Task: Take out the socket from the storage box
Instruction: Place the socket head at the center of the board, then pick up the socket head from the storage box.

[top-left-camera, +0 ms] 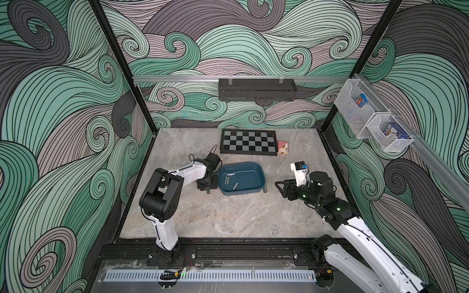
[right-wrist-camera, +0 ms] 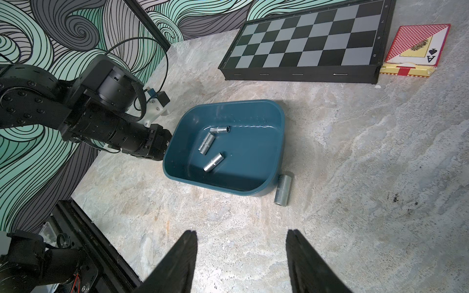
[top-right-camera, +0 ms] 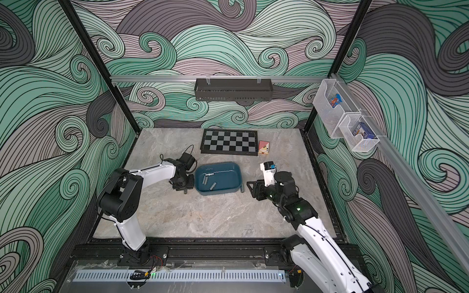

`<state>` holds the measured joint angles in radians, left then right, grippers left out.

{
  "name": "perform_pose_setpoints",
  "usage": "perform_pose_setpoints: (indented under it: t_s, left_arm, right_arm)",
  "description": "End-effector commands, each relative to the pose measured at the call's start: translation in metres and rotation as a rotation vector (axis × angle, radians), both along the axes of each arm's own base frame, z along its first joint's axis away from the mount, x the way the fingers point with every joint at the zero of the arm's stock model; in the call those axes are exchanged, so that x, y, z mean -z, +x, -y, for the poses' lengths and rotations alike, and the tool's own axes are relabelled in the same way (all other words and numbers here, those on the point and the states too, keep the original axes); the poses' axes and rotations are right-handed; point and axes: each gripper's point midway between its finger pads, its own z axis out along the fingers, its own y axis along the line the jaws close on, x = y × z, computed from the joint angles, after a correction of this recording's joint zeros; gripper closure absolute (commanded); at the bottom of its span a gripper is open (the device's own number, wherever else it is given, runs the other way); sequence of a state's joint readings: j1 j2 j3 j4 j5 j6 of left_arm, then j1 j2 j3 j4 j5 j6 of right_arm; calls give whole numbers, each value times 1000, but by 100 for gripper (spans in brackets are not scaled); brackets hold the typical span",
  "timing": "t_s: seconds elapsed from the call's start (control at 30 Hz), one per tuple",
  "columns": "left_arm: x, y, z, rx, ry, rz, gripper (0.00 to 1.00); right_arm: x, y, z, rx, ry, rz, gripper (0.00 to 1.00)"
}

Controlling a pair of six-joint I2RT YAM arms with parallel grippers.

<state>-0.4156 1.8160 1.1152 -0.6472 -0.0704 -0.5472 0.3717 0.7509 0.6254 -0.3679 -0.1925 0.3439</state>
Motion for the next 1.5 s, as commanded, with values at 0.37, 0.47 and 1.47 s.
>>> perform_pose_setpoints:
  t_s: [0.37, 0.47, 1.47]
  left_arm:
    - [-24, -4, -10, -22, 42, 16, 49]
    - [-48, 0, -9, -18, 22, 69, 48]
    - [-196, -84, -90, -41, 10, 552, 38]
  right_arm:
    - [-1, -1, -4, -19, 6, 10, 40]
    - [-1, 0, -4, -18, -2, 0, 40]
    - [94, 83, -201, -47, -284, -606, 52]
